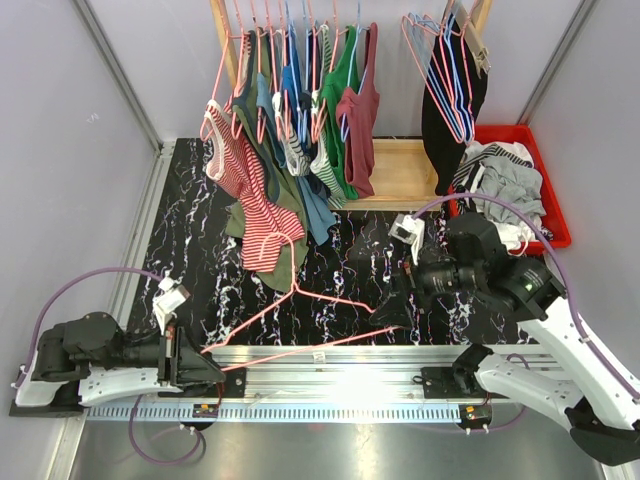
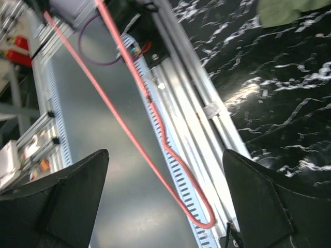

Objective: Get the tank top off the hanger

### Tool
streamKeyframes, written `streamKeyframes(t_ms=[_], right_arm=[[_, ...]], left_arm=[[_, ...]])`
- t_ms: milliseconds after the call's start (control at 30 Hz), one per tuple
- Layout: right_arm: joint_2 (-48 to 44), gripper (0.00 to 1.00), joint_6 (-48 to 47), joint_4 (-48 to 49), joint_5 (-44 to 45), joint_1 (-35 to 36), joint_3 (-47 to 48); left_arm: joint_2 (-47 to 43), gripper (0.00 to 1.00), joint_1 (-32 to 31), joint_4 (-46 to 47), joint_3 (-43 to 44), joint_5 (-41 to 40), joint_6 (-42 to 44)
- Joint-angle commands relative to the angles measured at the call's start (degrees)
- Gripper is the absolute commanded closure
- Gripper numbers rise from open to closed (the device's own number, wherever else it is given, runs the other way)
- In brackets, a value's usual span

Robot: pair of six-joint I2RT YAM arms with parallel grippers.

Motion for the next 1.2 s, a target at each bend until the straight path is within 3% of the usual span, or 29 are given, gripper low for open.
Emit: streamKeyframes(t_ms=[0, 167, 267, 500, 533, 733, 833, 933, 1000, 1067, 1133, 1167], right_arm=[[1.45, 0.04, -1.99, -0.76, -9.88, 3.61, 0.56], [1.9, 0.08, -2.96, -2.26, -16.64, 8.11, 1.09], [1.64, 0.16, -2.96, -2.26, -19.21, 8.72, 1.35], [2.69, 0.47, -2.61, -1.3, -22.9, 8.64, 1.26], [3.21, 0.58, -2.43, -1.12, -23.25, 8.64, 1.18], [4.09, 0.77, -1.82, -0.68, -24.57, 8.81, 0.82], [3.83, 1.0, -1.55, -0.77, -23.61, 8.81, 0.65], [3.66, 1.0, -1.29, -1.12, -20.21, 8.81, 0.91], [3.48, 1.0, -1.55, -2.26, -17.12, 8.81, 1.44], [3.13, 1.0, -1.64, -3.75, -11.41, 8.81, 2.49], [1.99, 1.0, -1.03, -4.19, -7.03, 8.81, 2.67], [1.64, 1.0, -0.85, -5.15, -5.69, 8.73, 3.02]], left_arm=[[-9.59, 1.0, -0.44, 1.58, 3.91, 1.11, 1.72], [-9.59, 1.0, -0.44, 0.17, 5.42, 1.19, 2.42], [-9.59, 1.0, -0.52, -0.18, 4.8, 2.43, 2.42], [-9.59, 1.0, -0.52, -0.71, 4.62, 2.96, 2.77], [-9.67, 1.0, -0.61, -0.88, 4.62, 2.61, 2.69], [-9.59, 1.0, -1.05, -1.24, 4.45, 1.46, 2.6], [-9.59, 1.0, -1.4, -2.2, 4.8, 0.58, 2.6], [-9.59, 1.0, -1.76, -3.51, 5.85, -1.52, 2.34], [-9.67, 0.84, -2.02, -5.01, 6.82, -5.11, 2.16], [-9.68, 0.39, -2.19, -6.67, 8.04, -7.49, 1.9], [-9.68, 0.04, -2.2, -6.78, 8.23, -10.49, 1.89], [-9.68, 0.01, -2.28, -6.69, 8.32, -11.28, 1.9]])
